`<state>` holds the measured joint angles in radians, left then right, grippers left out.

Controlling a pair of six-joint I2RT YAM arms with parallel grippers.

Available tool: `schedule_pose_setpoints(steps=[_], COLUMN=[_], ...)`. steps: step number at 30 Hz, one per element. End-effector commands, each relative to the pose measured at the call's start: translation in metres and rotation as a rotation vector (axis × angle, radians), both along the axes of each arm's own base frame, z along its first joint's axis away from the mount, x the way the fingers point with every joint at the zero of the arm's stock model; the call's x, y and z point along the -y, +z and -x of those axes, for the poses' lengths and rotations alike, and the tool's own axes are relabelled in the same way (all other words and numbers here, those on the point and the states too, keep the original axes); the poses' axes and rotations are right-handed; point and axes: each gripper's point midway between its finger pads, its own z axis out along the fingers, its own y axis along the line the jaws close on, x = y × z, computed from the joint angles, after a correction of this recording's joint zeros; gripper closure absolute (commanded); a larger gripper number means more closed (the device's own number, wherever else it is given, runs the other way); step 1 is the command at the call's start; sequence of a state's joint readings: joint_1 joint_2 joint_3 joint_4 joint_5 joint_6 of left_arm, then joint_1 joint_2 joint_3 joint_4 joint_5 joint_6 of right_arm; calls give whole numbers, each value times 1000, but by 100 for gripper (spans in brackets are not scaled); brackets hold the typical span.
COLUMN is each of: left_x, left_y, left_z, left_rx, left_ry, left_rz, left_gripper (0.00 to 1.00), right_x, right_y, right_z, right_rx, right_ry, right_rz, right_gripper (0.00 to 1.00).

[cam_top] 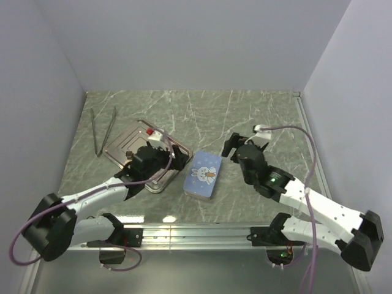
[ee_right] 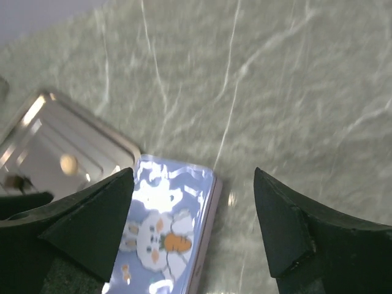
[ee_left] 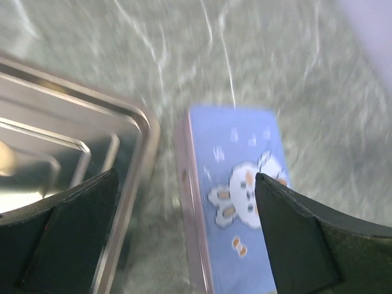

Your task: Pack the chocolate

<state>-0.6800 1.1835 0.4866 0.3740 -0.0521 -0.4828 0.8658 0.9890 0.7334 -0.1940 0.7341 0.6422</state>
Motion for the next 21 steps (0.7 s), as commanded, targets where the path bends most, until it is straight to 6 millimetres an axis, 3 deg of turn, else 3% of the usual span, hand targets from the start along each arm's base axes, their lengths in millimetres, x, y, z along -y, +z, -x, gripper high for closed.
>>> schedule_pose_setpoints(steps=[1, 3, 6, 7, 10, 11, 13, 14, 16, 17, 21], left_x=[-21, -49, -91, -102, -139, -158, -177, -200, -207, -222, -227], left_y=[55, 77, 105, 121, 141, 145, 151, 152, 152, 153, 150], left_z=[-26, -44, -63, -64, -63, -64, -61, -64, -65, -67, -70], left_rx=[121, 150, 193, 223, 274, 290, 307, 308, 301, 299, 286], left_ry=[100, 196, 343, 368, 460, 511, 542, 599, 573, 601, 618], left_rz=[57, 65, 72, 94, 119, 119, 123, 126, 149, 162, 164], left_gripper=[0, 0, 0, 1, 0, 1, 1, 1, 1, 0, 1], right_x=[22, 46, 62, 68, 82, 84, 94, 95, 100, 101, 104], right_y=[46, 58, 70, 70, 69, 66, 61, 59, 57, 57, 60], right_z=[-12, -17, -25, -27, -40, -43, -52, -53, -55, -55, -49], right_rx=[150, 196, 260, 263, 255, 247, 240, 238, 249, 254, 268], right_ry=[-13, -63, -42, -52, -74, -72, -95, -97, -96, -98, -91], right_rz=[-31, -53, -62, -57, -11, 0, 22, 24, 23, 20, 10], right_gripper=[13, 11, 11, 11, 11, 11, 11, 11, 11, 11, 11])
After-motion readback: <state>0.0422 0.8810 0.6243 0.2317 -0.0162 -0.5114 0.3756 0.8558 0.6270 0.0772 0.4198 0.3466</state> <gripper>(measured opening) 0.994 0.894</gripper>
